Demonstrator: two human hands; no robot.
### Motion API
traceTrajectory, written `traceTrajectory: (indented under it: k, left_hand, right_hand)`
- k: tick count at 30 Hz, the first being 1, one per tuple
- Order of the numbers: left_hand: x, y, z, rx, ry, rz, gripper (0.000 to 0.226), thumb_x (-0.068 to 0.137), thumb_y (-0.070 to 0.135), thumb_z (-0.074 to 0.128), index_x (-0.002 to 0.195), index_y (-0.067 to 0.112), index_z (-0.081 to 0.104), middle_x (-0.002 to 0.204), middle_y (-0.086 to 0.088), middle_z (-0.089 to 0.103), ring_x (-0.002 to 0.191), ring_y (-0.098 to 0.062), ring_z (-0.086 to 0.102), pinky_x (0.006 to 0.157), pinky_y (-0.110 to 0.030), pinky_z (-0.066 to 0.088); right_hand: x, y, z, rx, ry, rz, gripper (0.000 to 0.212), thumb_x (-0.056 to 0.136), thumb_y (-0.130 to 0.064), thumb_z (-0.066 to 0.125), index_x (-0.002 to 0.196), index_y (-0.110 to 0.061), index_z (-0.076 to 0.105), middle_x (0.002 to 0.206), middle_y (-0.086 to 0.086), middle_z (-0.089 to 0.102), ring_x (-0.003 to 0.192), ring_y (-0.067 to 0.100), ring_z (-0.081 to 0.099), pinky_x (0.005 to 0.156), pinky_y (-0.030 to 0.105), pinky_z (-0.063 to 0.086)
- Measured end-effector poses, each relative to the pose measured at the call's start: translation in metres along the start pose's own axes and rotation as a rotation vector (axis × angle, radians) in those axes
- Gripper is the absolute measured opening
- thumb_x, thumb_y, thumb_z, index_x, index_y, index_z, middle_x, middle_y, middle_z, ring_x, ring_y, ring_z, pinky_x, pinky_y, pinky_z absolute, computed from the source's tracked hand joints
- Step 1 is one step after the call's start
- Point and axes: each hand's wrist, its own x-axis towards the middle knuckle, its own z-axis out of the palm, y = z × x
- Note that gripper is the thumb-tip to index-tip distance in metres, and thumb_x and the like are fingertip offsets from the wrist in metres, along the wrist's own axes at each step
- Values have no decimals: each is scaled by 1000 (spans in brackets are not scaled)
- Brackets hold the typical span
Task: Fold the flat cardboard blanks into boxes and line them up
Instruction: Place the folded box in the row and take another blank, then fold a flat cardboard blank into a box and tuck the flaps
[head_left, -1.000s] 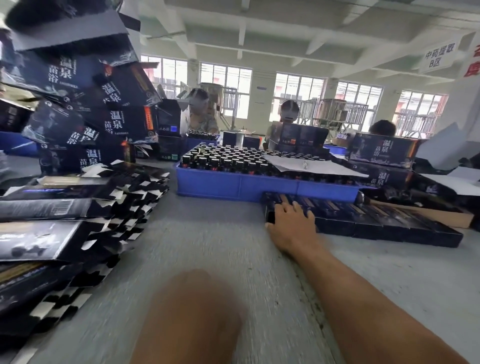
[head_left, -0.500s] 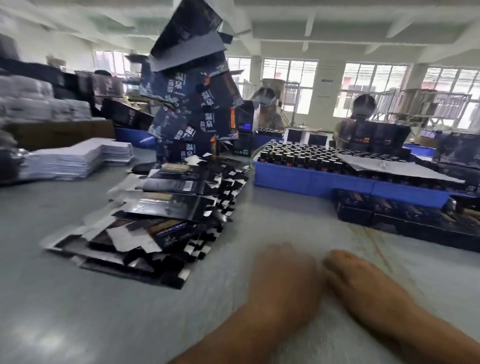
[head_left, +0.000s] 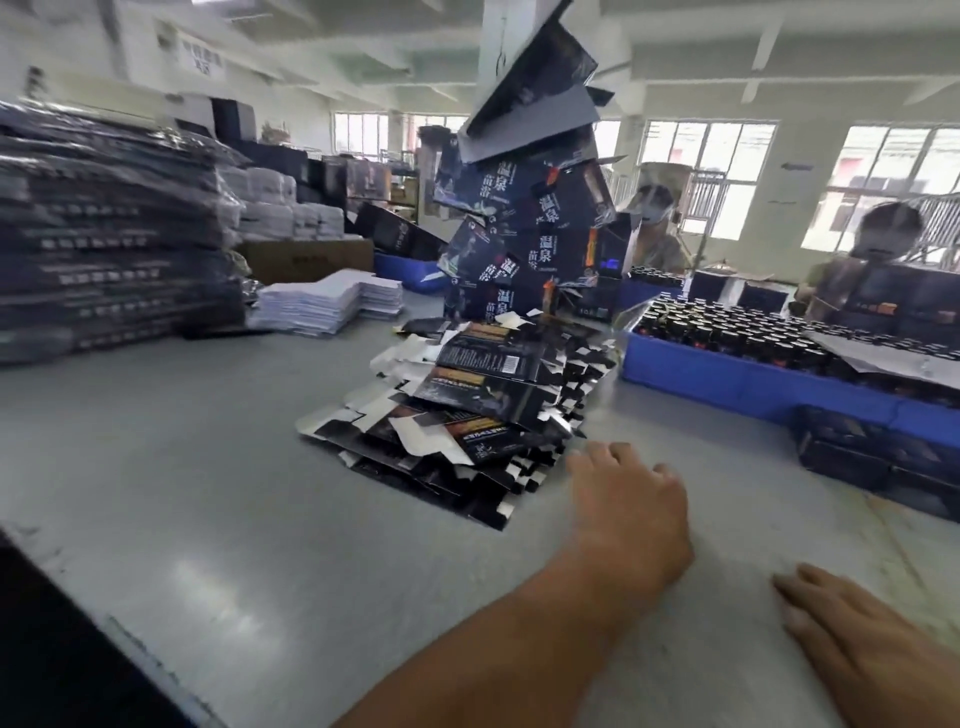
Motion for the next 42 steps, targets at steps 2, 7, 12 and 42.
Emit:
traceTrajectory:
  k: [2,7,12,42]
  left_hand:
    - [6,-14,-10,42,-18,-118,49,98,37,47,140,12,45,146,-32,37,132,-52,36,111,-65,23]
    - [17,-50,-18,33,-199,-366,60,99,38,46,151,17,25,151,-41,23,138,-59,27,115,-68,14]
    - [12,-43,-21,127,-261,-321,60,96,37,48,148,15,29,141,-31,36,122,-50,47,105,-62,32]
    - [2,14,17,-159,-217,-35,100,72,91,42,153,36,20,149,-11,41,137,-31,38,113,-49,32]
  right_hand:
    - [-4,-6,-5,1,22,18,46,102,-53,30,148,-50,28,163,-19,16,152,5,17,124,28,13]
    - [-15,-20,-12,-37,23,52,46,103,-55,24,149,-52,23,164,-22,11,151,2,13,123,27,17]
    - [-21,-25,-17,-41,23,54,46,102,-59,25,148,-54,23,162,-26,11,150,-1,14,121,24,16]
    - [-30,-13,-30,359,262,187,32,105,-18,48,135,-23,59,134,-6,62,115,3,54,97,15,36]
